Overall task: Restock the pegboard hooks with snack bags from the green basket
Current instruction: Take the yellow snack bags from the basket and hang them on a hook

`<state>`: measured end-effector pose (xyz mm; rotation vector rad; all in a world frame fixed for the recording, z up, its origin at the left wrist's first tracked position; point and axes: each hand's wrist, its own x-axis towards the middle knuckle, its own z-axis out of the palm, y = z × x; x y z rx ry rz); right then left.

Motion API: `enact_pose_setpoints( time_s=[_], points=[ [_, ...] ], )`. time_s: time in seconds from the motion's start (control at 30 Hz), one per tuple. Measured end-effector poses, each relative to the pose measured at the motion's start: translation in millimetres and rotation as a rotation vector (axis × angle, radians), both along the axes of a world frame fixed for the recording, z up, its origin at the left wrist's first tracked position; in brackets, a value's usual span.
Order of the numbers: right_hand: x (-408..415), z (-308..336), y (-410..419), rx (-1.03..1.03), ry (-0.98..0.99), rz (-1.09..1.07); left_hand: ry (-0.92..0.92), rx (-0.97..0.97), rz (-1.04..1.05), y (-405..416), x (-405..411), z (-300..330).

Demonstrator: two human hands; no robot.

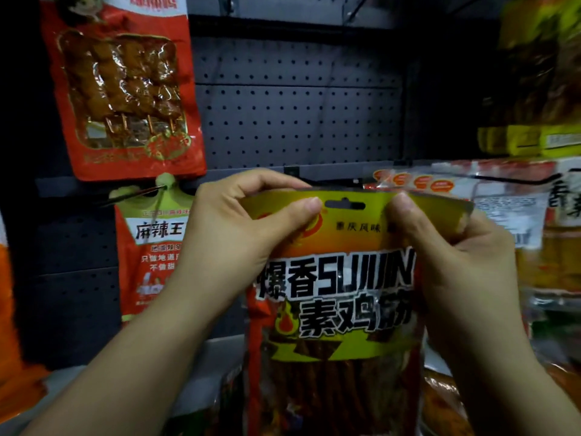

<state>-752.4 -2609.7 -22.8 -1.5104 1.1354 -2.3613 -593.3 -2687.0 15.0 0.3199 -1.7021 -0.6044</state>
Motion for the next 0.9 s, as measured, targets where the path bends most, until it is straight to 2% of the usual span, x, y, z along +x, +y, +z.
enact_pose_setpoints(
  time_s=[0.1, 0.37, 0.57, 0.63, 0.77, 0.9],
  points=[
    [-7, 13, -1, -0.003, 0.041, -0.035, 0.029, -0.008, 0.010, -1, -9, 7],
    [-27, 18, -22, 0.064, 0.001, 0.045, 0.044, 0.023, 0.046, -14, -22, 5],
    [-31, 9, -46, 0.120, 0.007, 0.000, 0.086, 0.143, -0.051, -31, -23, -13],
    [-31, 8, -56, 0.132, 0.001, 0.003, 0.050, 0.198, -0.074, -38, -19, -26],
    [-31, 7, -76, 0.128, 0.009, 0.003, -0.079, 0.338, 0.026, -56, -14, -53],
    [-40, -16, -94, 0.223, 0.028, 0.045, -0.056, 0.283, 0.172, -81, -23, -57]
  ],
)
